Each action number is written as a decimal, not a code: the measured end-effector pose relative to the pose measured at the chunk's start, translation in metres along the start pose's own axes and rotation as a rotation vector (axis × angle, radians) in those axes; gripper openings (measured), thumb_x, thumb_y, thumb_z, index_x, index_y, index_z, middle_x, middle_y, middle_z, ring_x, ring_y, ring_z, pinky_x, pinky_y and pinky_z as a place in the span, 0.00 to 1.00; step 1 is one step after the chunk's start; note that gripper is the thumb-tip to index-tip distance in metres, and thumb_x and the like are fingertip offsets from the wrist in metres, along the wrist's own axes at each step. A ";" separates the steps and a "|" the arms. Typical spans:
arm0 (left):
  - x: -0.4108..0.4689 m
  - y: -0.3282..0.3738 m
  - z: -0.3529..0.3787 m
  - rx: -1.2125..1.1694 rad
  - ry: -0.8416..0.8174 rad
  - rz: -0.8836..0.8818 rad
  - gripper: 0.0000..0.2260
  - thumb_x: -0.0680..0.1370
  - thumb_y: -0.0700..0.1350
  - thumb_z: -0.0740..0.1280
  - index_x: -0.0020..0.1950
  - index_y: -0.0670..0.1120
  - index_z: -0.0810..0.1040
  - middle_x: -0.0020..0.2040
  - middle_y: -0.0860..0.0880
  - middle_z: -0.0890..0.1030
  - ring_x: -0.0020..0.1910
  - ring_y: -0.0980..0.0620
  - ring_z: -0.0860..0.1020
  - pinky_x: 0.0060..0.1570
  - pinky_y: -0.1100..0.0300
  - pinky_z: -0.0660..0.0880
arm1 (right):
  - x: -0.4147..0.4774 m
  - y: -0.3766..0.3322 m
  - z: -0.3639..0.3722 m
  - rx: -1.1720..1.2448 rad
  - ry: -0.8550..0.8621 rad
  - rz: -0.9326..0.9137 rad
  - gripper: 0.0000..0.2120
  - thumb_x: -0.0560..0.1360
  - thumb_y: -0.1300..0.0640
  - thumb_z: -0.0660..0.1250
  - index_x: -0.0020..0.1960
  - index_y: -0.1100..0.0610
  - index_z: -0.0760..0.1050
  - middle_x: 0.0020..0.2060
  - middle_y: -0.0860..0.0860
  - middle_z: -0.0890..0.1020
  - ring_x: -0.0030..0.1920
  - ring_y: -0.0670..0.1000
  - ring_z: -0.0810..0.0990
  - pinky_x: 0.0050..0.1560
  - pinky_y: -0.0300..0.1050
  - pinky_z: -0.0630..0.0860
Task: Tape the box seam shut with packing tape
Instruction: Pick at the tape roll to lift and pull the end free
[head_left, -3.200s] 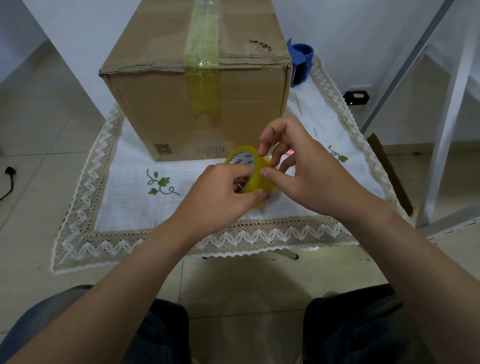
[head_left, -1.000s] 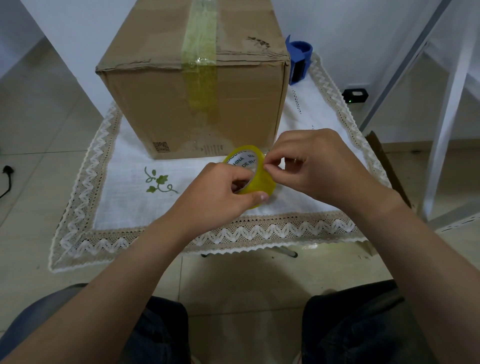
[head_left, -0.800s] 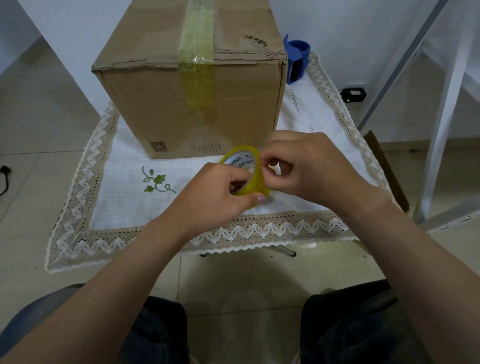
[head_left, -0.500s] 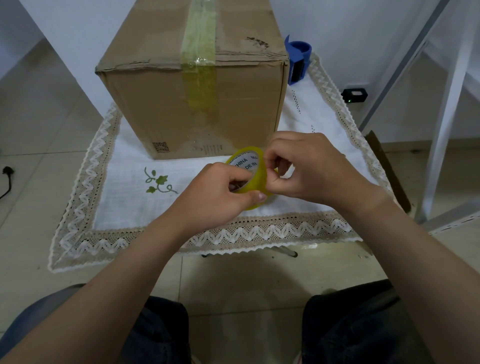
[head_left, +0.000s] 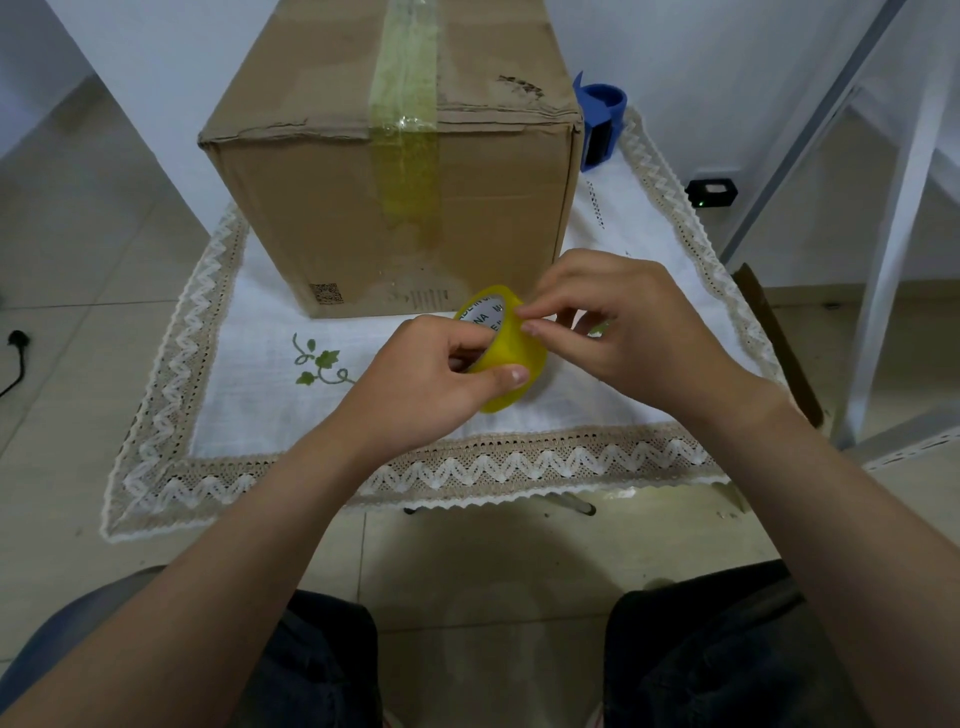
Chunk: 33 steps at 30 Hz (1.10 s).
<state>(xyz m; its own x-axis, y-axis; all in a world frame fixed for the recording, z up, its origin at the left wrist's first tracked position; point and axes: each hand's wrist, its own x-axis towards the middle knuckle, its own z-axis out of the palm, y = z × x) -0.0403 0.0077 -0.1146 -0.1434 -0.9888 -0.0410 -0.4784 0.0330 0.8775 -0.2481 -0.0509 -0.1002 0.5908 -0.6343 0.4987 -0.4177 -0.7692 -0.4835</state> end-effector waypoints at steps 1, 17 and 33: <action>0.000 0.000 0.000 0.002 0.004 -0.002 0.07 0.79 0.43 0.75 0.48 0.40 0.87 0.44 0.35 0.85 0.48 0.36 0.84 0.53 0.39 0.81 | 0.000 0.000 0.000 -0.004 0.003 -0.001 0.04 0.77 0.58 0.74 0.51 0.58 0.87 0.46 0.51 0.84 0.40 0.48 0.82 0.38 0.44 0.80; 0.000 0.006 -0.003 -0.115 0.096 -0.016 0.06 0.82 0.45 0.72 0.49 0.46 0.88 0.42 0.46 0.89 0.40 0.52 0.86 0.42 0.56 0.80 | 0.001 -0.005 -0.005 -0.029 -0.106 0.101 0.02 0.83 0.59 0.65 0.51 0.55 0.75 0.50 0.44 0.75 0.46 0.50 0.76 0.49 0.54 0.77; -0.003 0.004 -0.006 -0.071 0.123 0.011 0.13 0.82 0.48 0.72 0.49 0.37 0.86 0.45 0.35 0.85 0.46 0.37 0.85 0.47 0.42 0.82 | 0.002 -0.005 0.000 0.375 0.031 0.357 0.24 0.76 0.63 0.74 0.69 0.52 0.73 0.44 0.49 0.85 0.42 0.50 0.82 0.46 0.44 0.81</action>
<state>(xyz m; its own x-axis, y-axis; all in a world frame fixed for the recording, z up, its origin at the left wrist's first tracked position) -0.0366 0.0103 -0.1087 -0.0393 -0.9989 0.0239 -0.4146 0.0381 0.9092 -0.2451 -0.0486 -0.0969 0.4336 -0.8584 0.2741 -0.3098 -0.4276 -0.8492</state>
